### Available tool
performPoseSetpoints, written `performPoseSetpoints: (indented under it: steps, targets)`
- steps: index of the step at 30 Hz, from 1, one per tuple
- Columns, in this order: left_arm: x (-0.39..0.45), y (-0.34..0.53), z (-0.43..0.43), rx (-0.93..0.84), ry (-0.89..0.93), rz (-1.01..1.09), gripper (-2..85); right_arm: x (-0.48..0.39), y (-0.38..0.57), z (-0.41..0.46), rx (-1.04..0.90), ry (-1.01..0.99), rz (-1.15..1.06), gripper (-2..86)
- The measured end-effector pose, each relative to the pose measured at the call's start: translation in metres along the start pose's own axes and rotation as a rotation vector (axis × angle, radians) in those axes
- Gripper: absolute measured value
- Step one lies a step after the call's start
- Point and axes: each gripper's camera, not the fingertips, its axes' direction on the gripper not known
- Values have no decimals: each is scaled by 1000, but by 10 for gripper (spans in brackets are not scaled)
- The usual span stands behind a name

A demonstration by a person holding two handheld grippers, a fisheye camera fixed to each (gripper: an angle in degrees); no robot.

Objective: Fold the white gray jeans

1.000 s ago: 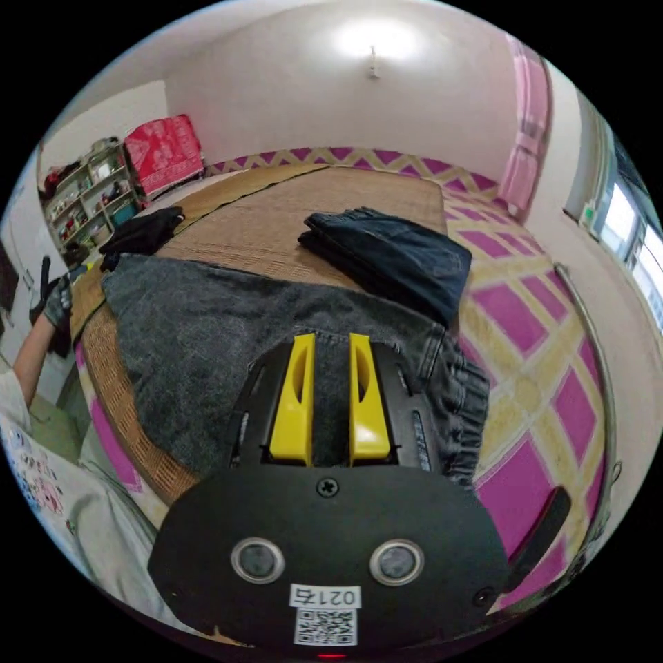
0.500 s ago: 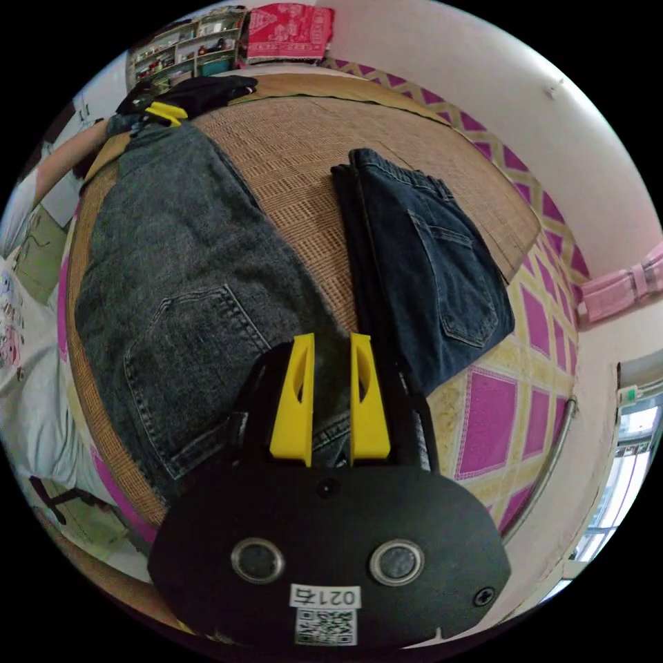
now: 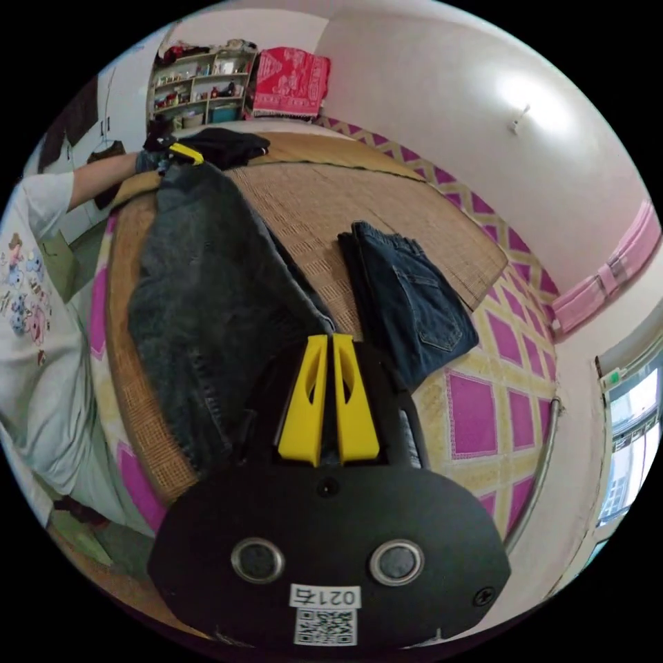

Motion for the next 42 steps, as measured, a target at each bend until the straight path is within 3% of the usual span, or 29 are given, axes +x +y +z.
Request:
performPoseSetpoints:
  steps: [4,8,12,17,21,25,33,36,39,41,42]
  targets:
    - [29,51,-97,173,25,2,-10,-47,50,-97,177,4,9,-7]
    - [69,112,-162,235,69,-14,-10,-119,122,-169,292,-71,-26,-7]
    - [104,183,-167,146,144,-132,-10,-176,173,-157,197,-149,-27,-7]
    - [109,238,-134,53,195,-326,-9,-212,228,-78,16,-274,74,-6]
    - [99,241,-168,142,263,-369,-9,-207,234,-88,5,-279,102,-7]
    - [84,217,-209,230,150,-383,-5,-175,225,-122,75,-283,115,-9]
    - [36,136,-138,-11,55,-414,58,-108,196,-68,180,-157,273,-10]
    - [25,114,-109,-107,43,-344,69,-93,189,-44,101,-215,302,-10]
    - [21,99,-88,-215,10,-282,45,-88,191,-40,85,-238,311,-10]
    - [15,101,-71,-361,-123,-303,14,-84,195,-40,88,-260,323,-10]
    - [14,104,-72,-343,-141,-270,1,-83,195,-40,85,-265,324,-10]
